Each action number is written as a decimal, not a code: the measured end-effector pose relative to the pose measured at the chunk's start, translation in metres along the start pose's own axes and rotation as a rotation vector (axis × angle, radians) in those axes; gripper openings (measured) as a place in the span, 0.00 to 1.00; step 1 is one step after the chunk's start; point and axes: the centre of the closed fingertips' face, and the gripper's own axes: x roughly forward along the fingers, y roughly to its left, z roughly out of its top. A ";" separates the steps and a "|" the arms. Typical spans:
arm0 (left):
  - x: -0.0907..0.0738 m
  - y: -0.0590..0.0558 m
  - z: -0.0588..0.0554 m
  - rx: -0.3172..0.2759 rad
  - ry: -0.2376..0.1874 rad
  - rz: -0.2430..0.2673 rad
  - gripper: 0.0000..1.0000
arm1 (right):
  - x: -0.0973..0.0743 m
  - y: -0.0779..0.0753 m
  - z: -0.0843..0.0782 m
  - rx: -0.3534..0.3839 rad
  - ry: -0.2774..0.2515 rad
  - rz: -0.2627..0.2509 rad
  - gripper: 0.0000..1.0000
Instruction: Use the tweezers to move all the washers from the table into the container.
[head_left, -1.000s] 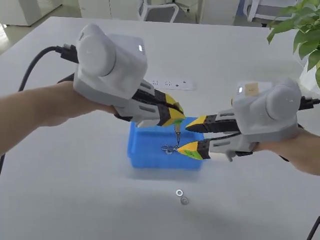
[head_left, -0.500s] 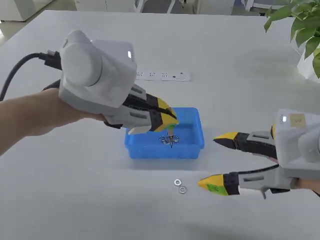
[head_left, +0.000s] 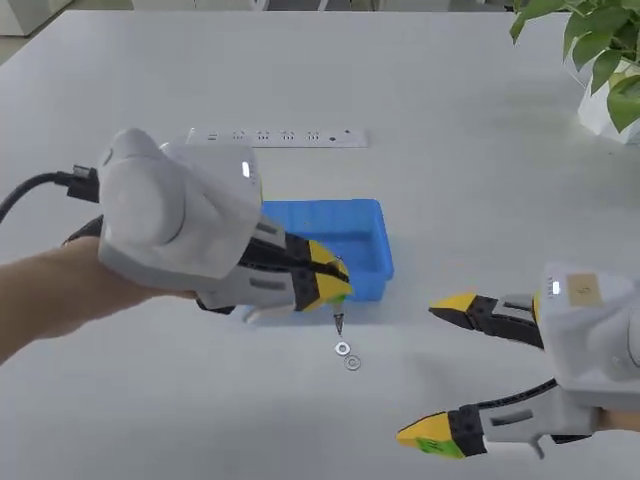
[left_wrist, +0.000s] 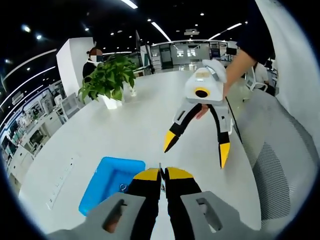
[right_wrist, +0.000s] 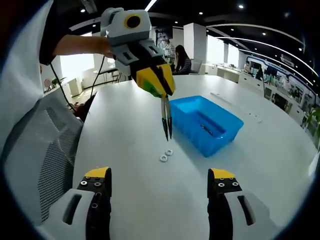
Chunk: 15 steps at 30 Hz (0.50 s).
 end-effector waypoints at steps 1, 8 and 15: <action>0.001 -0.003 -0.001 -0.003 -0.002 0.000 0.06 | 0.000 0.001 0.000 0.005 -0.004 -0.002 0.79; 0.009 -0.015 -0.015 -0.026 0.015 -0.003 0.06 | 0.004 0.004 -0.005 0.002 -0.003 -0.009 0.80; 0.010 -0.018 -0.012 -0.029 0.005 0.001 0.06 | 0.006 0.009 -0.012 0.015 0.010 0.015 0.88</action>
